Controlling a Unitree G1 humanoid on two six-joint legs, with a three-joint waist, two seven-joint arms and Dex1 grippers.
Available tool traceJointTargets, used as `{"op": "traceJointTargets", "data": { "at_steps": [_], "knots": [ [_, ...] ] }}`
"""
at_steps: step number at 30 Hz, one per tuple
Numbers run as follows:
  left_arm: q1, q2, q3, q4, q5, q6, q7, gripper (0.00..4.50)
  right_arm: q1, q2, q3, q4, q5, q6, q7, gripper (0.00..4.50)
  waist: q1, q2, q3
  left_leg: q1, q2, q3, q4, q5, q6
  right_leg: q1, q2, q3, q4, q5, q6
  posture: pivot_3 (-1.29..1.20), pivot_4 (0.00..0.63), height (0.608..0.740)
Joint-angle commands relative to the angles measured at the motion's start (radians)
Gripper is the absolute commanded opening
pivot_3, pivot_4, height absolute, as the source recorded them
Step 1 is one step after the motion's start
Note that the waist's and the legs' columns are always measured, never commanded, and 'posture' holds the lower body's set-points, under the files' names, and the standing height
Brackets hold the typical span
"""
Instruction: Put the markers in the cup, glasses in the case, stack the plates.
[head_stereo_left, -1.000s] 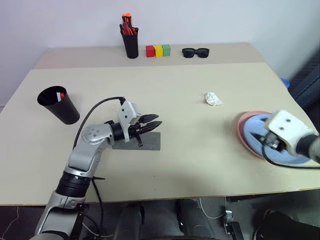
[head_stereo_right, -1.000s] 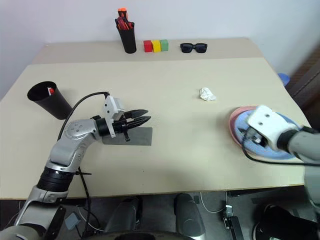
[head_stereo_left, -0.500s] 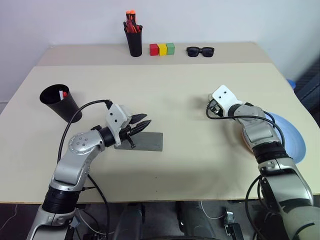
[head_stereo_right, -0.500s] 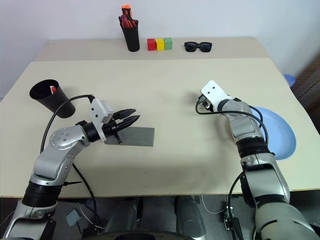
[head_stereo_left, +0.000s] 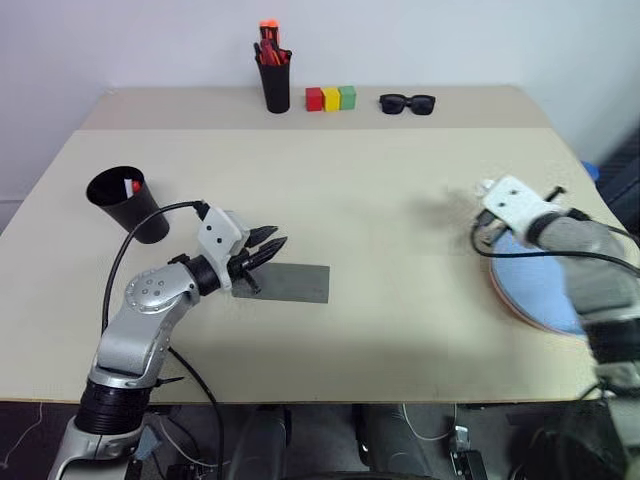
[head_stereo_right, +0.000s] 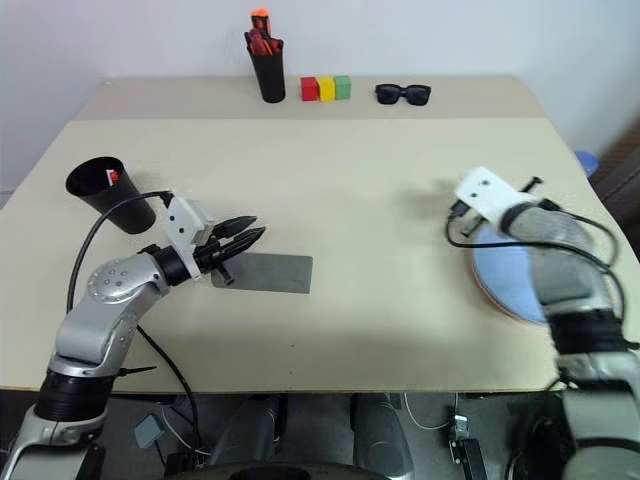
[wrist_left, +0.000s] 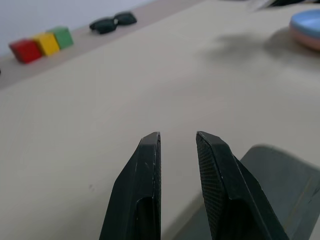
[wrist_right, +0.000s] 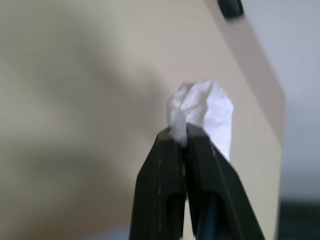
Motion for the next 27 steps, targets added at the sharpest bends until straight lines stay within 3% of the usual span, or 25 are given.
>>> {"op": "traceJointTargets", "data": {
  "at_steps": [1,5,8,11,19,27],
  "knots": [
    [-0.032,0.004,0.003,0.027,-0.001,-0.043,-0.026,1.08,0.123,-0.091,-0.102,-0.18,0.035,0.147,0.101,0.64,-0.004,0.0,0.0,0.0,0.0,0.0,0.001,0.0,0.0,0.0,0.0,0.0,0.0,0.0,0.0,0.0,0.15,0.74],
    [-0.043,-0.016,0.033,0.045,-0.023,-0.05,-0.017,1.08,0.157,-0.054,-0.123,-0.209,0.033,0.098,0.032,2.35,-0.018,-0.001,0.0,0.001,0.0,0.002,0.002,0.0,0.0,0.001,0.0,0.002,0.0,-0.001,-0.005,0.0,0.15,0.74],
    [-0.017,-0.012,0.079,0.037,-0.035,-0.049,0.0,1.08,0.112,0.007,-0.128,-0.205,0.09,0.066,0.022,2.35,-0.03,-0.001,0.0,0.002,0.0,0.003,0.003,0.0,0.0,0.001,0.0,0.002,0.0,-0.001,-0.005,0.0,0.15,0.74],
    [0.084,0.028,0.172,0.023,-0.026,-0.064,0.024,1.08,0.037,0.156,-0.133,-0.213,0.245,0.032,0.042,2.35,-0.052,-0.001,0.0,0.003,0.002,0.003,0.002,0.0,0.0,0.001,0.001,0.002,0.001,0.0,-0.005,0.0,0.15,0.74],
    [0.353,0.043,0.447,-0.019,-0.033,-0.094,0.134,1.08,-0.023,0.326,-0.045,-0.033,0.369,-0.071,0.128,2.35,-0.027,-0.002,0.0,0.001,0.004,0.002,0.0,0.0,0.0,0.0,0.002,0.001,-0.001,0.0,-0.004,0.0,0.15,0.74],
    [0.455,0.012,0.463,-0.067,-0.017,-0.101,0.173,1.08,-0.033,0.381,0.007,0.066,0.348,-0.14,0.111,2.35,-0.018,-0.003,0.0,0.001,0.003,0.003,0.001,0.0,0.0,0.0,0.001,0.001,-0.001,-0.001,-0.006,0.0,0.15,0.74]
  ]
}}
